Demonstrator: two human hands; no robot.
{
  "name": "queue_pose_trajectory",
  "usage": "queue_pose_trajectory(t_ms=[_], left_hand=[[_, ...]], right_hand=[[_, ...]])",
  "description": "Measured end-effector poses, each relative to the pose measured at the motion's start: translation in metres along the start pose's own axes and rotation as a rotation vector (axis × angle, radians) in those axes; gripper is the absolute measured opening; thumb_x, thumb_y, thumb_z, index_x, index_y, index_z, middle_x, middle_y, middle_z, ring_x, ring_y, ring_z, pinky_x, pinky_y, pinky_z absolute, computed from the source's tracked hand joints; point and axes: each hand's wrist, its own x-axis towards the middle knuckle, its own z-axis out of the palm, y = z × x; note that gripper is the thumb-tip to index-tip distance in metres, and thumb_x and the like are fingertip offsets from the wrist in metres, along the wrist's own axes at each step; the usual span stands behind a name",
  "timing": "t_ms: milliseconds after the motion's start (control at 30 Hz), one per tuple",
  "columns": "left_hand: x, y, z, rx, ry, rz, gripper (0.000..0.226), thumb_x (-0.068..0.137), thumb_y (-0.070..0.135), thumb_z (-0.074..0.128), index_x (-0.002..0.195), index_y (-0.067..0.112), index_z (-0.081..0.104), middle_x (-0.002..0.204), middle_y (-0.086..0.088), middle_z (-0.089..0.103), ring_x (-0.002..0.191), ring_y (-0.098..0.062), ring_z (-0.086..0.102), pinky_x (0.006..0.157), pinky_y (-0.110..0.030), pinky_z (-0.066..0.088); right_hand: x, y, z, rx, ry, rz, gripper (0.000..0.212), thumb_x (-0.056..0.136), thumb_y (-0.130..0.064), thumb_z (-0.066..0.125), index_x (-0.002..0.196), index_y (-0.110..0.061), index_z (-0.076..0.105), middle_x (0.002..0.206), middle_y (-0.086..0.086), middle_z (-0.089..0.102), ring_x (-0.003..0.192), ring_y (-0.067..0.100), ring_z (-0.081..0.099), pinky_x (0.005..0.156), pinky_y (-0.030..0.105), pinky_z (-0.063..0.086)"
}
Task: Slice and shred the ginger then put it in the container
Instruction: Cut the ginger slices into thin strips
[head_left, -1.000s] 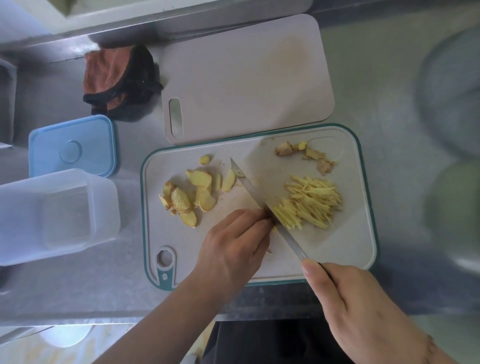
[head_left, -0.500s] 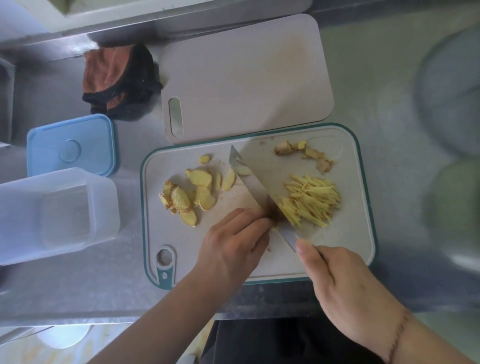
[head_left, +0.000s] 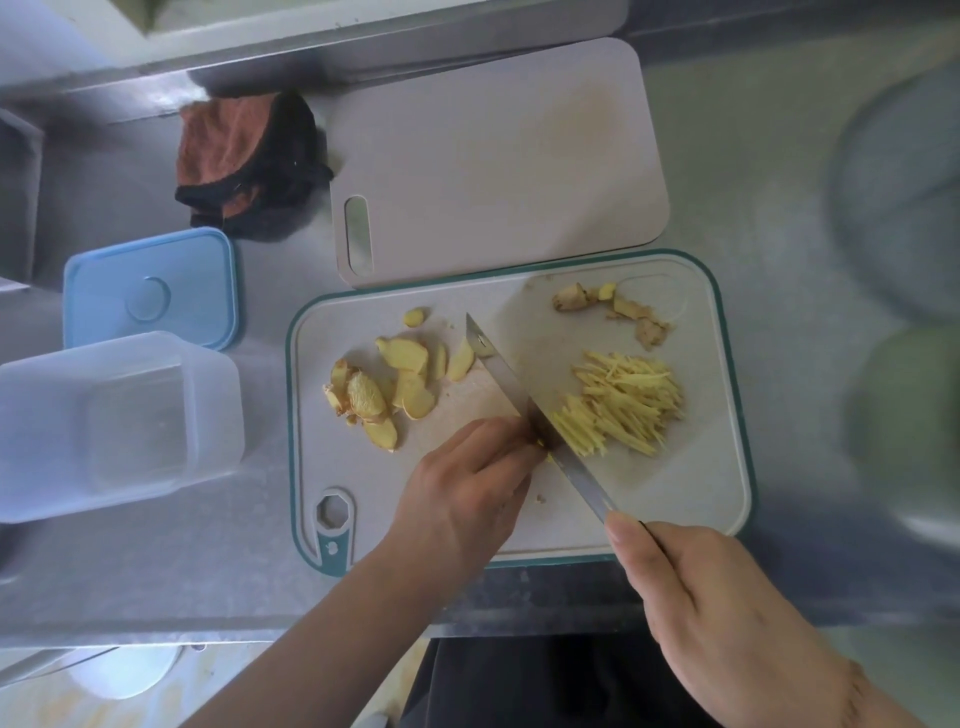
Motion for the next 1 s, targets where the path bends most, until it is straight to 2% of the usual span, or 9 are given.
queue_pose_trajectory(t_ms=[233,367,500,633,800,900,1000], left_hand=[[0.0,-0.001,0.0,0.0,0.0,0.03,0.014,0.091,-0.004,0.064,0.096,0.0,0.077,0.1,-0.014,0.072,0.087,-0.026,0.07,0.071,-0.036,0.06],[-0.001,-0.003,0.002,-0.019,-0.01,0.036,0.013,0.089,-0.005,0.067,0.097,0.0,0.077,0.102,-0.013,0.072,0.092,-0.025,0.07,0.078,-0.034,0.06],[-0.001,-0.003,0.002,-0.05,0.004,0.034,0.013,0.093,-0.003,0.065,0.098,-0.001,0.077,0.104,-0.012,0.073,0.095,-0.024,0.07,0.083,-0.031,0.059],[-0.001,-0.003,0.003,-0.065,0.019,0.027,0.013,0.095,-0.001,0.064,0.098,-0.001,0.077,0.107,-0.013,0.073,0.099,-0.024,0.07,0.089,-0.028,0.057],[-0.005,-0.006,0.003,-0.037,0.008,0.033,0.012,0.095,0.002,0.065,0.097,0.0,0.077,0.106,-0.013,0.072,0.095,-0.025,0.07,0.087,-0.031,0.058],[-0.005,-0.007,0.004,-0.032,0.005,0.032,0.015,0.097,0.006,0.063,0.097,0.001,0.077,0.105,-0.012,0.072,0.094,-0.024,0.07,0.086,-0.03,0.058],[-0.007,-0.007,0.005,-0.069,0.02,0.011,0.014,0.098,0.004,0.063,0.097,0.0,0.077,0.106,-0.012,0.072,0.093,-0.024,0.069,0.082,-0.032,0.058]], right_hand=[[-0.001,-0.001,0.004,-0.006,0.002,0.011,0.059,0.073,-0.08,0.011,0.062,-0.035,0.049,0.051,-0.006,0.052,0.049,0.011,0.049,0.048,0.021,0.033],[0.001,0.0,0.006,-0.009,-0.015,0.045,0.068,0.073,-0.08,0.013,0.05,-0.021,0.04,0.049,-0.004,0.049,0.048,0.01,0.048,0.048,0.019,0.033],[0.005,-0.001,0.008,-0.034,-0.036,0.046,0.063,0.084,-0.07,0.013,0.05,-0.02,0.032,0.05,-0.007,0.048,0.05,0.01,0.045,0.051,0.019,0.034],[0.012,-0.007,0.012,-0.049,-0.035,0.041,0.055,0.081,-0.066,0.018,0.051,-0.021,0.031,0.045,-0.009,0.043,0.048,0.009,0.041,0.053,0.022,0.035],[0.014,-0.002,0.007,-0.045,0.05,0.037,0.057,0.085,-0.066,0.018,0.05,-0.022,0.03,0.047,-0.013,0.047,0.048,0.01,0.043,0.052,0.023,0.034],[0.013,0.004,0.006,-0.037,0.067,0.045,0.066,0.081,-0.076,0.014,0.05,-0.021,0.032,0.045,-0.006,0.046,0.044,0.011,0.041,0.048,0.024,0.032],[0.009,0.004,0.008,0.016,0.027,0.046,0.067,0.077,-0.078,0.016,0.051,-0.019,0.031,0.045,0.0,0.039,0.043,0.01,0.035,0.048,0.028,0.032]])
